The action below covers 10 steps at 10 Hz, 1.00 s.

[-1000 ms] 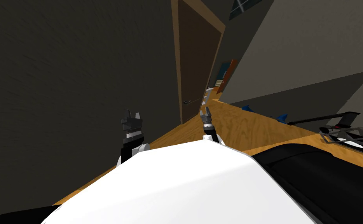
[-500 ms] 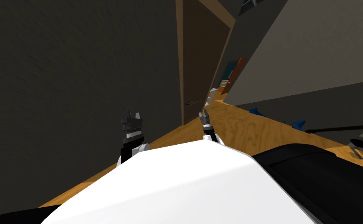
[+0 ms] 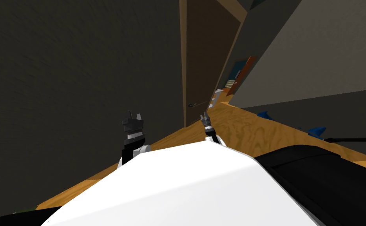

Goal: Pull the door open

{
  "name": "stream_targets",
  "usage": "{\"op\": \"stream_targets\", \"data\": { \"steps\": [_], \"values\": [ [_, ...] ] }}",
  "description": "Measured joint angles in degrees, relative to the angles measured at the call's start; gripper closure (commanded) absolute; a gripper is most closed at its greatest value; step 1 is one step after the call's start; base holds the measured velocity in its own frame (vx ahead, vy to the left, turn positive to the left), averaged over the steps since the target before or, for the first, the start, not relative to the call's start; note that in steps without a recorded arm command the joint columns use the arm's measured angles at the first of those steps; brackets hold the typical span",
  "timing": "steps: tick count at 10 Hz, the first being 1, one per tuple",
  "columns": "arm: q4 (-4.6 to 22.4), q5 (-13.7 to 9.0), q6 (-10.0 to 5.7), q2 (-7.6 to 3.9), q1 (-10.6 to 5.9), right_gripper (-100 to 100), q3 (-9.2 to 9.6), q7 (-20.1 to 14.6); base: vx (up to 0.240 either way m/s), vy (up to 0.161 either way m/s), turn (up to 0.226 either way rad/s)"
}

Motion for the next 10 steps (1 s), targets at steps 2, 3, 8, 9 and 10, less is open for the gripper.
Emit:
{"op": "stream_targets", "data": {
  "steps": [2, 3, 8, 9, 10],
  "values": [
    [2.89, 0.75, -0.50, -0.60, -0.78, -100, -0.29, -0.68, 0.086, -0.054, 0.123],
    [4.91, 1.12, -0.89, -0.93, -1.41, -100, -0.50, -1.07, 0.089, -0.071, 0.108],
    [12.29, 2.90, -1.93, -2.95, -3.44, -100, -1.54, -3.33, 0.081, -0.071, 0.125],
    [13.91, 3.30, -2.05, -3.21, -4.01, -100, -1.69, -3.65, 0.079, -0.065, 0.117],
    [15.61, 3.70, -2.32, -3.42, -4.56, -100, -1.84, -3.94, 0.080, -0.062, 0.096]
  ]
}}
